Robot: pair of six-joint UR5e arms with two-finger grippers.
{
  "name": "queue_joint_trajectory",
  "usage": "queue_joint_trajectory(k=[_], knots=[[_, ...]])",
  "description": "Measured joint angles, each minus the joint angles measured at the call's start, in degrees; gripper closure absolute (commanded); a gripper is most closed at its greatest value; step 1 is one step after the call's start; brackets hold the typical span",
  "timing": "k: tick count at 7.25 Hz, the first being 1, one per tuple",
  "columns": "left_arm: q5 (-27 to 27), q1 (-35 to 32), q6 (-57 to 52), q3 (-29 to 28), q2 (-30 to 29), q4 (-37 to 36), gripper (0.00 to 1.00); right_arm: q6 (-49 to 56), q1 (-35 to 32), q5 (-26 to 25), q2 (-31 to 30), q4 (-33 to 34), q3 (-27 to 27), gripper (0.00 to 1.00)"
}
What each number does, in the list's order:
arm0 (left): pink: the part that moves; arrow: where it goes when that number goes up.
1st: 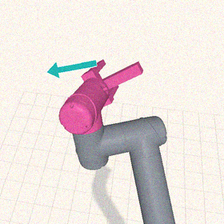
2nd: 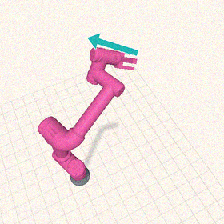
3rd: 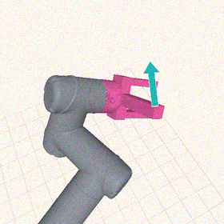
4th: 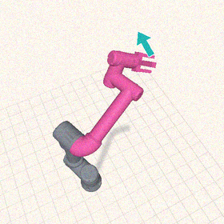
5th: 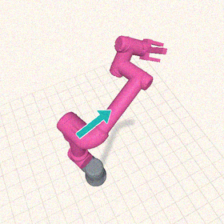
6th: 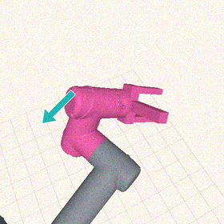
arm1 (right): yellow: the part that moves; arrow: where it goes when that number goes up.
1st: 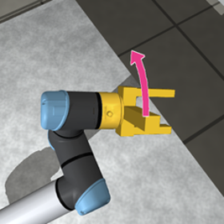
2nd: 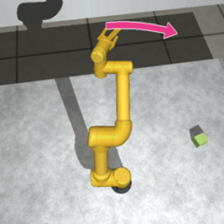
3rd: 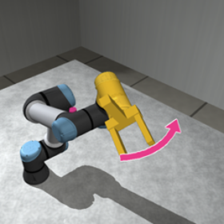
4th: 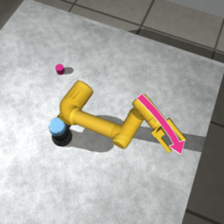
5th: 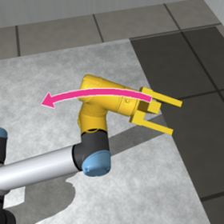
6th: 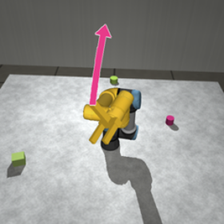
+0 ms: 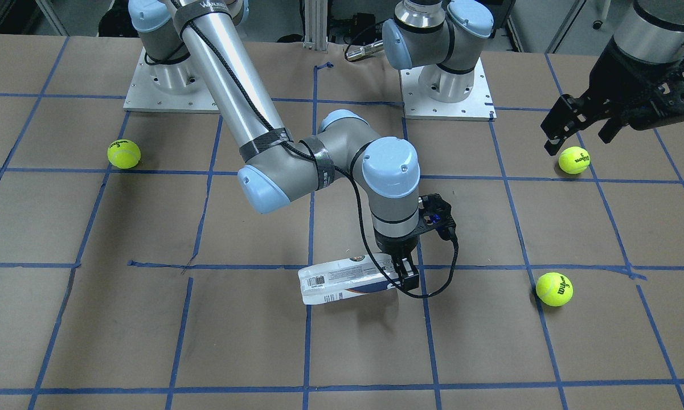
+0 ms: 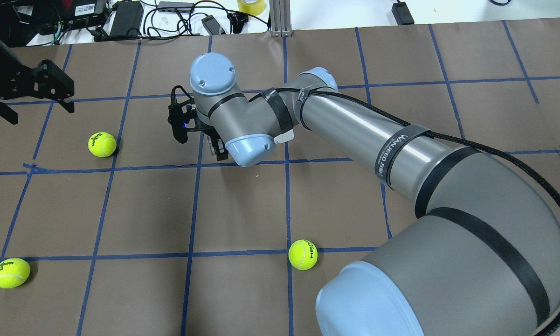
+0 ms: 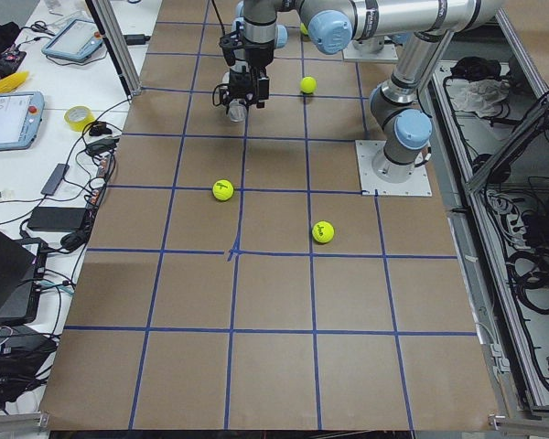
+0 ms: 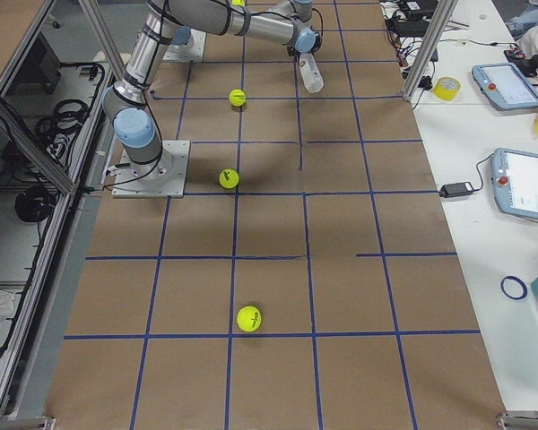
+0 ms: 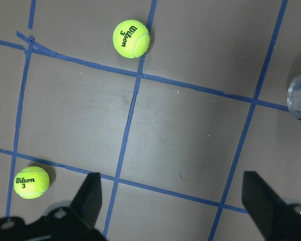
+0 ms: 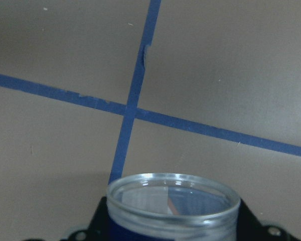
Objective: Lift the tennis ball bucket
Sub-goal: 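Carry the can with the right gripper toward the middle of the table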
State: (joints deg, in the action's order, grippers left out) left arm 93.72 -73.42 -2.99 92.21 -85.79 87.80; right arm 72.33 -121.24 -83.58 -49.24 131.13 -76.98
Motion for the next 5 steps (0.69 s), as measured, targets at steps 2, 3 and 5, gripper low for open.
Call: queue_joint_trajectory(k=[2,3,5], knots=[[-0.1,0.0,0.0,0.1,0.0,0.0,0.0,0.5,0.4,0.8,-0.2,0.4,-1.6,0.39],[-0.1,-0.1,0.0,0.1,0.0,0.0,0.0,0.4,0.5,1.0,-0.4,0.6,-2.6,0.04],[-0.2,-0.1,0.0,0.1,0.0,0.0,0.0,-0.2,0.7,1.1,-0.7,1.4,-3.3,0.02]])
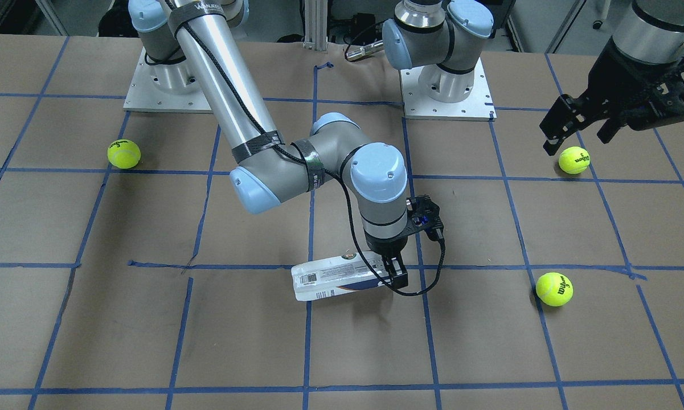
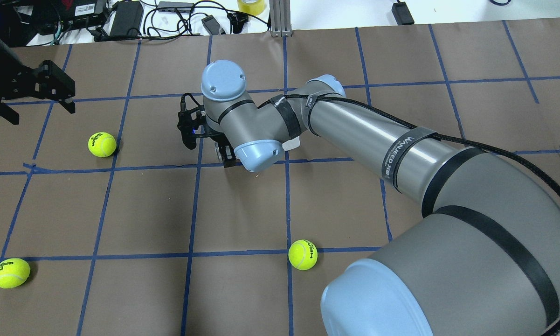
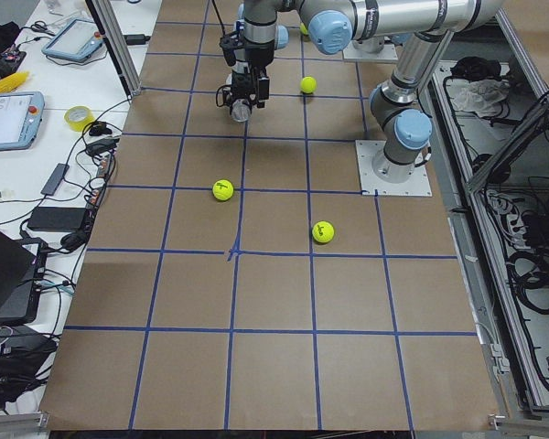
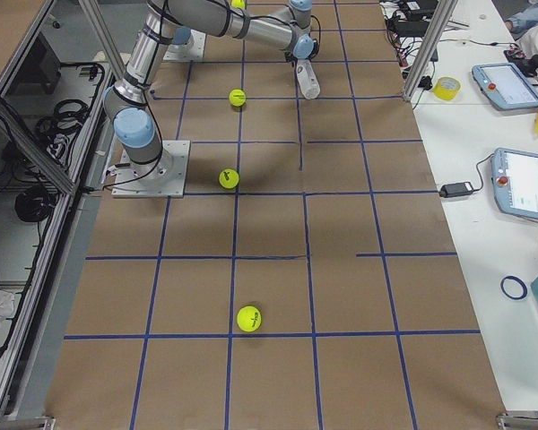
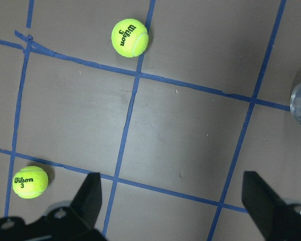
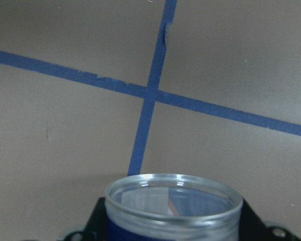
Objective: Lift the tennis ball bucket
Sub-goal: 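Carry the can with the right gripper toward the middle of the table, then lay the can on its side and open the right gripper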
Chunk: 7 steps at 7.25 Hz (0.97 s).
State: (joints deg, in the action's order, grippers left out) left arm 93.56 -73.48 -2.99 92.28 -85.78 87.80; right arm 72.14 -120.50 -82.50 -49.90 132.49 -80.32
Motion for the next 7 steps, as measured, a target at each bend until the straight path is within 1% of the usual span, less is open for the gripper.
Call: queue_joint_trajectory(k=[2,3,4,5,7], knots=[[-0.3,0.0,0.0,0.1,0.0,0.0,0.0,-0.8,0.4,0.0,-0.2,0.5,-0.1,0.02],[-0.5,-0.1,0.0,0.2,0.0,0.0,0.0,-1.6,1.3,0.9,-0.8,0.4,-0.1,0.02],[-0.5,-0.1,0.0,0.4,0.1,0.0,0.0,-3.5,2.9,3.0,-2.4,-0.9,-0.1,0.01],[-0.6,-0.1,0.0,0.5,0.0,-0.1,0.0,-5.7,5.0,4.4,-4.8,-4.0,-0.2,0.0],[-0.4,-0.1,-0.1,0.8,-0.6,-0.4,0.0,-9.1,10.6,5.2,-10.8,-13.6,-0.2,0.0]])
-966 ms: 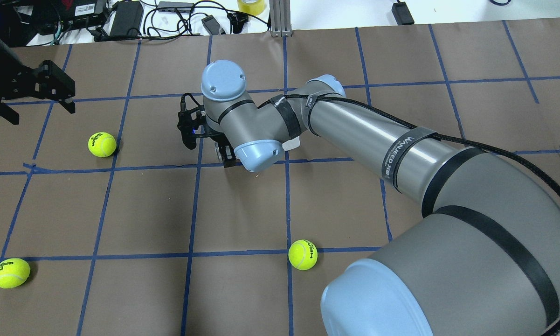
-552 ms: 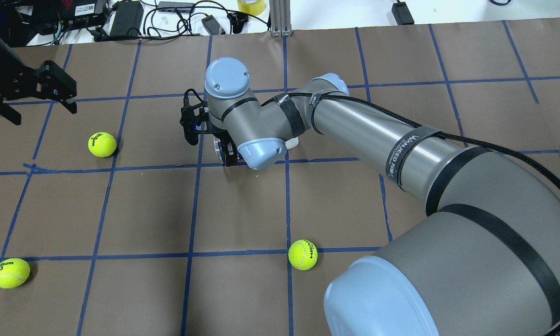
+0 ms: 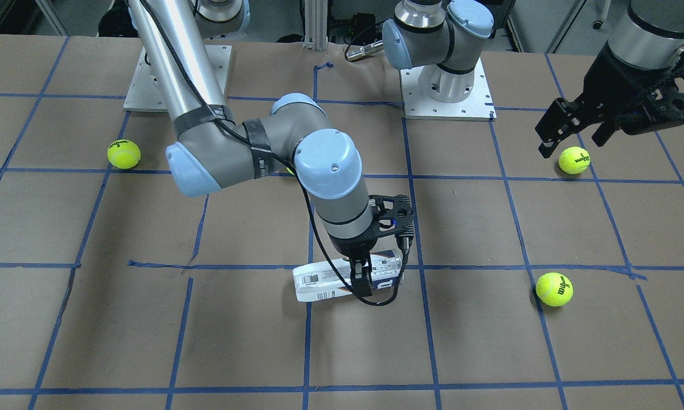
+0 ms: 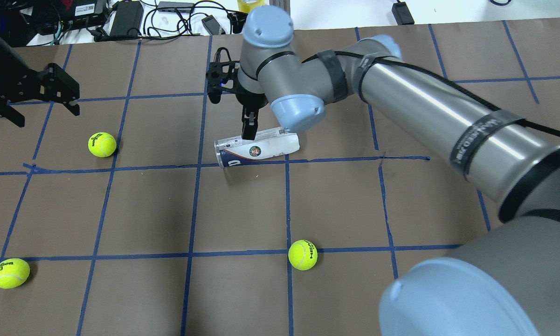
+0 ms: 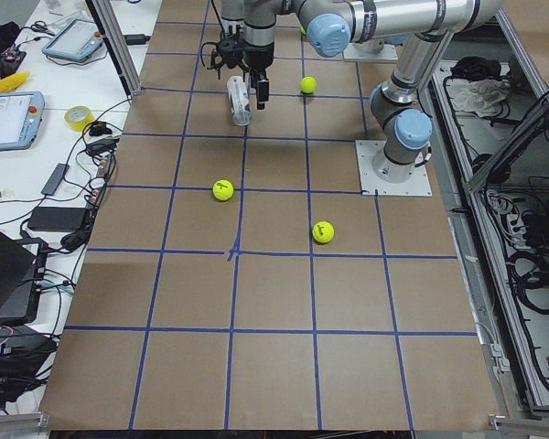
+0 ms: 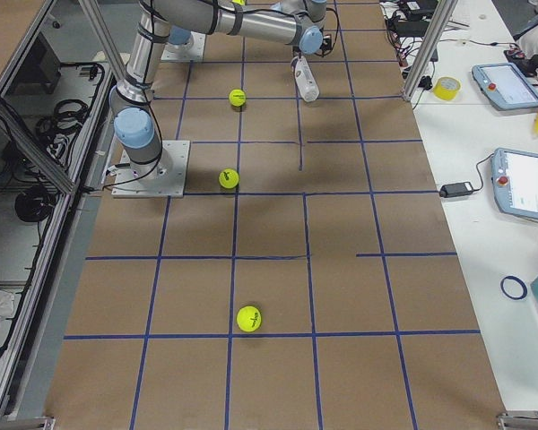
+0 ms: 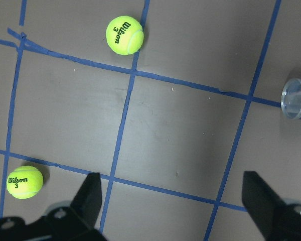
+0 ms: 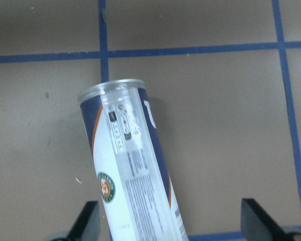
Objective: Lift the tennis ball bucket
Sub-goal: 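Lay the can on its side and open the right gripper, then move the right gripper back while the left gripper reaches toward the can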
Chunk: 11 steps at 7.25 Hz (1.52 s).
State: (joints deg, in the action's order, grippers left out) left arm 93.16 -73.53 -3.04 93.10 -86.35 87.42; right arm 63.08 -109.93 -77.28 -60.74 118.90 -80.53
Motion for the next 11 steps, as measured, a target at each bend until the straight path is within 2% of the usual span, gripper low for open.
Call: queue_joint_trajectory(k=[2,3,5,7,9,11], knots=[[-1.4,-0.3,-0.1,0.3,-0.8,0.1,0.0,-4.2,7.0,0.1,-7.6,-9.7,-0.1,0.0],[-4.8,-0.4,0.1,0.4,-1.4,-0.1,0.0,-6.2,9.8,0.1,-11.0,-14.5,-0.2,0.0],[-15.2,-0.6,0.7,1.2,-4.1,-3.8,0.0,-10.4,15.7,-0.5,-16.8,-20.5,-0.2,0.0],[-27.2,-0.7,0.7,3.8,-8.3,-10.2,0.0,-19.5,21.7,-0.8,-21.8,-27.5,-0.2,0.0],[-35.3,-2.1,0.6,6.5,-12.7,-14.2,0.0,-27.2,23.0,-4.2,-25.4,-30.7,-0.5,0.0],[-37.1,-5.5,0.7,8.8,-17.8,-18.4,0.0,-37.4,23.0,-8.2,-29.0,-31.1,-2.2,0.0]])
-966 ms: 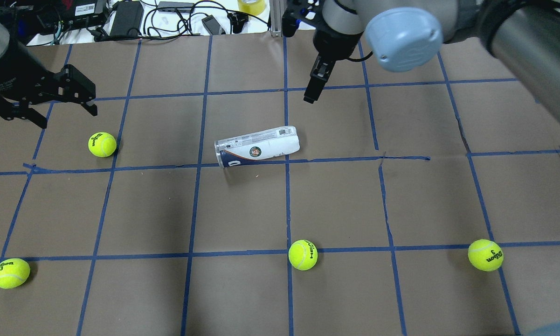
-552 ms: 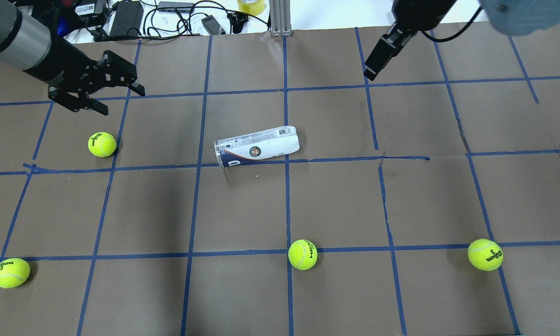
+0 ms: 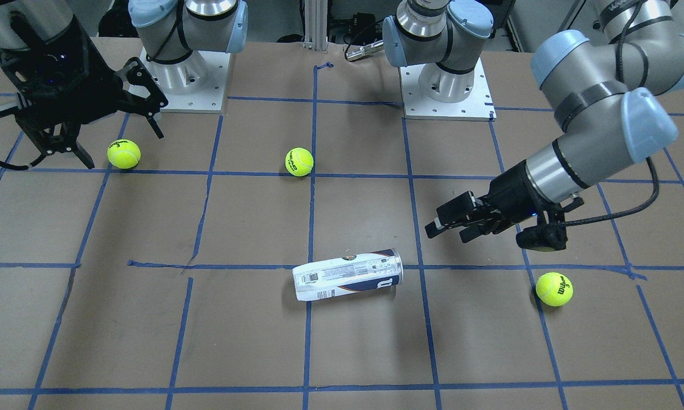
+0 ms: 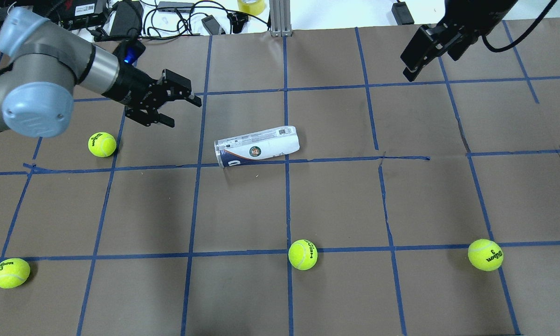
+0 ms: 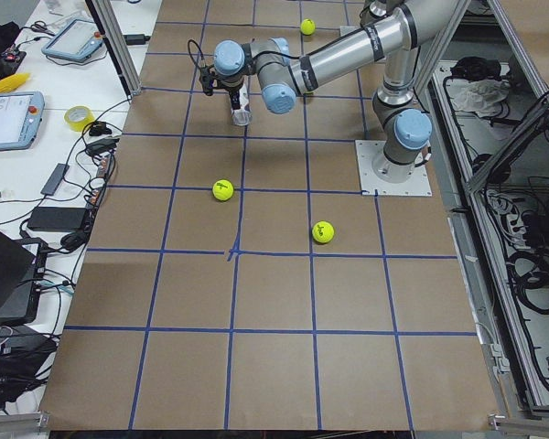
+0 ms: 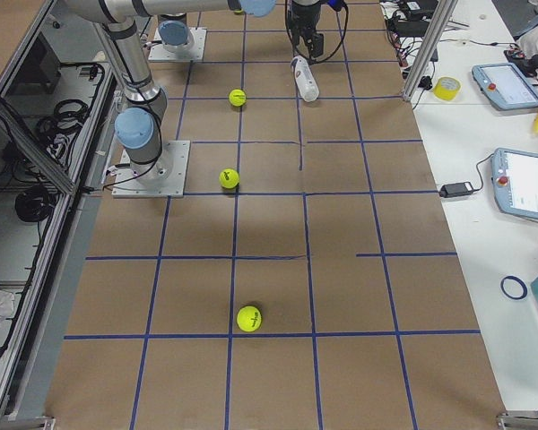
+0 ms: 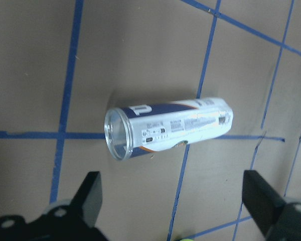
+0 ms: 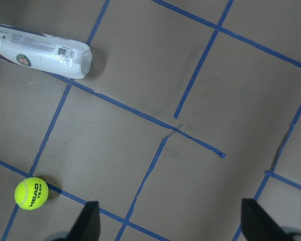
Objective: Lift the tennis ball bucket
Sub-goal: 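Move the right gripper back while the left gripper reaches toward the can, then close the left gripper around the lying can's body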
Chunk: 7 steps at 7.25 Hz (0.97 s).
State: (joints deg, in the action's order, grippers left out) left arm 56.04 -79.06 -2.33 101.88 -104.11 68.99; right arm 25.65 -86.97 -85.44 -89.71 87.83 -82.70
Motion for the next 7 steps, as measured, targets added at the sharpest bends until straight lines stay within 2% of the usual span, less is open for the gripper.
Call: queue_joint_trajectory(k=[4,5,7], knots=[[-0.3,-1.6,-0.5,1.4,-7.6,-4.5,0.0,-14.1,-2.4,-1.2,-1.1,4.0,-0.9,0.0],[-0.3,-2.5,-0.3,1.5,-9.1,-5.9,0.0,-15.7,-2.8,-2.7,-1.1,4.0,-1.1,0.0],[-1.4,-3.5,0.1,1.6,-11.6,-8.1,0.0,-17.1,-2.9,-9.0,-1.3,3.7,-2.3,0.0]])
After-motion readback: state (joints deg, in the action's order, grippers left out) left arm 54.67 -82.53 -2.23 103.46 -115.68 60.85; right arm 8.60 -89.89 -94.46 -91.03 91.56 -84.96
